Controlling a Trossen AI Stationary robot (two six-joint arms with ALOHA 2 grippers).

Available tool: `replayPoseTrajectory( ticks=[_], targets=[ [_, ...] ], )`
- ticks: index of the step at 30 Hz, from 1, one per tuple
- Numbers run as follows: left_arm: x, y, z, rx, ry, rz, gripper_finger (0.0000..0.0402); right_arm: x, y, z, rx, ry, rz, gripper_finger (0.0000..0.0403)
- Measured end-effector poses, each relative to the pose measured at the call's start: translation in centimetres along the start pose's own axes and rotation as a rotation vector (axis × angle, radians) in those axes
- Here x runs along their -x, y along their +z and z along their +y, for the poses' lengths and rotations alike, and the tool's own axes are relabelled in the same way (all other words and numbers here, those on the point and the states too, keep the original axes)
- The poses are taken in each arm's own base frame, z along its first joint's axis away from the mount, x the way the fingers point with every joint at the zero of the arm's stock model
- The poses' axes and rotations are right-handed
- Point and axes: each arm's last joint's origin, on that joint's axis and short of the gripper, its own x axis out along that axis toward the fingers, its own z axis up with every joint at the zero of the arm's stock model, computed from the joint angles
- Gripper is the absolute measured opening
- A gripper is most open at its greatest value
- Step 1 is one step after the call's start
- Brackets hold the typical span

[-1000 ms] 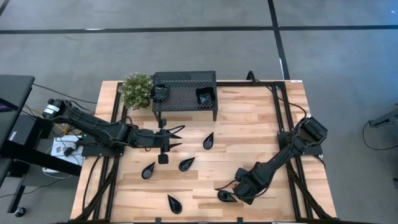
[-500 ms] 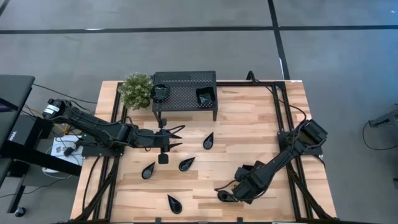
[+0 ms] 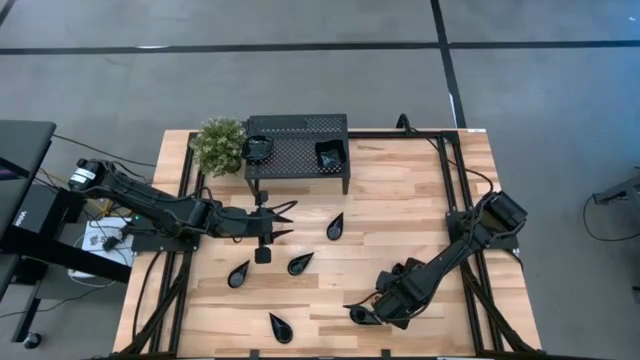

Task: Pick & Place Mini shaped plates
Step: Stack the black leaf-shaped plate on top of the black leaf-shaped plate on the shelf

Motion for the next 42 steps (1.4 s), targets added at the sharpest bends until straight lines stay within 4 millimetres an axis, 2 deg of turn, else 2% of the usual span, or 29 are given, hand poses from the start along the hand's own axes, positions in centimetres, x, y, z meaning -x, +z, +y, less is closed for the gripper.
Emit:
replayPoseTrajectory(
  ticks=[5,12,16,20,23,31,42],
  targets=[
    [0.0,0.2,-0.2,-0.032,-0.085,-0.024,0.0104,1.5,1.4,0.6,0.066,0.048,-0.046,0.0011],
    [-0.3,1.0,-1.3,-0.147,-0.380,-0.170,0.0104,6.1,5.3,1.4,0.297,0.089,-0.280,0.0007],
    [-1.6,0.5,-2.2,-0.215,-0.445,-0.182,0.0104,8.2,8.1,1.1,0.444,0.075,-0.459,0.0003],
    [-3.4,-0.7,-2.9,-0.230,-0.455,-0.123,0.0114,9.2,10.8,0.8,0.567,0.106,-0.621,0.0005],
    [-4.2,-1.4,-3.4,-0.236,-0.462,-0.090,0.0125,9.5,12.3,0.4,0.596,0.128,-0.678,0.0006],
    [-5.2,-2.3,-3.8,-0.240,-0.469,-0.044,0.0135,9.7,13.5,-0.6,0.601,0.112,-0.694,0.0003],
    [-4.9,-1.5,-3.7,-0.228,-0.450,-0.114,0.0119,9.6,12.6,0.3,0.639,0.120,-0.695,0.0002]
  ],
)
